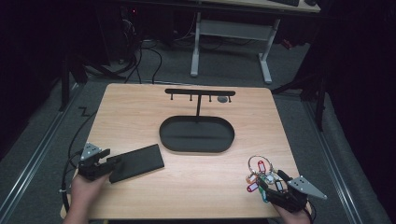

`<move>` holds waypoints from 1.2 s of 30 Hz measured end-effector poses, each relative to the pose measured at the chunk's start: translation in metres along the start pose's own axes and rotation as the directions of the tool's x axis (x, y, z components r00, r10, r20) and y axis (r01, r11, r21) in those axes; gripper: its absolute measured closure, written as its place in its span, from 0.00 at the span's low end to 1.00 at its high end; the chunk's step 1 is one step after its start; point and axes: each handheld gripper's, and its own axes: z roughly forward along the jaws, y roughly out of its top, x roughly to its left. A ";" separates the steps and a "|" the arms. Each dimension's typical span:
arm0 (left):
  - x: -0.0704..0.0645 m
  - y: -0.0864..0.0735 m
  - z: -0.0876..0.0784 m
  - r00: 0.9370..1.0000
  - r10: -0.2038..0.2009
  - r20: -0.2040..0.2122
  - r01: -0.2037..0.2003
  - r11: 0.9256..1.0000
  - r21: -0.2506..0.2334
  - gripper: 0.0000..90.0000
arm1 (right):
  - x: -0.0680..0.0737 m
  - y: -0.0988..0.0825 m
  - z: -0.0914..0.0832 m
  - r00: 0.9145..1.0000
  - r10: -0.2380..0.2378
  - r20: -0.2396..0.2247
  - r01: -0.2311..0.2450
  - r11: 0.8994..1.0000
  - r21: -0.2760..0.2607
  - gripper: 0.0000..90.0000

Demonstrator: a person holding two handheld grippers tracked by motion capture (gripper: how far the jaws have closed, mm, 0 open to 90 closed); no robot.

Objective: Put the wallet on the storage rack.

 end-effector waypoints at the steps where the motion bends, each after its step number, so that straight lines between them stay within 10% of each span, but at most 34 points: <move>1: 0.002 0.000 0.001 1.000 -0.015 0.001 0.015 1.000 0.004 0.44 | 0.001 0.000 0.000 1.000 0.003 0.001 -0.003 1.000 0.001 0.17; 19: 0.007 -0.005 0.011 0.995 -0.086 0.048 0.083 0.995 0.055 0.40 | 0.004 0.000 -0.005 1.000 -0.001 -0.001 0.001 1.000 -0.010 0.18; 26: -0.005 -0.024 -0.005 0.981 -0.149 0.126 0.141 0.988 0.070 0.46 | 0.003 0.003 -0.008 1.000 0.000 -0.001 0.000 1.000 -0.028 0.18; 36: -0.037 -0.042 -0.022 0.981 -0.129 0.144 0.120 0.991 0.066 0.50 | 0.002 0.006 -0.007 1.000 0.003 -0.012 -0.003 0.999 -0.044 0.18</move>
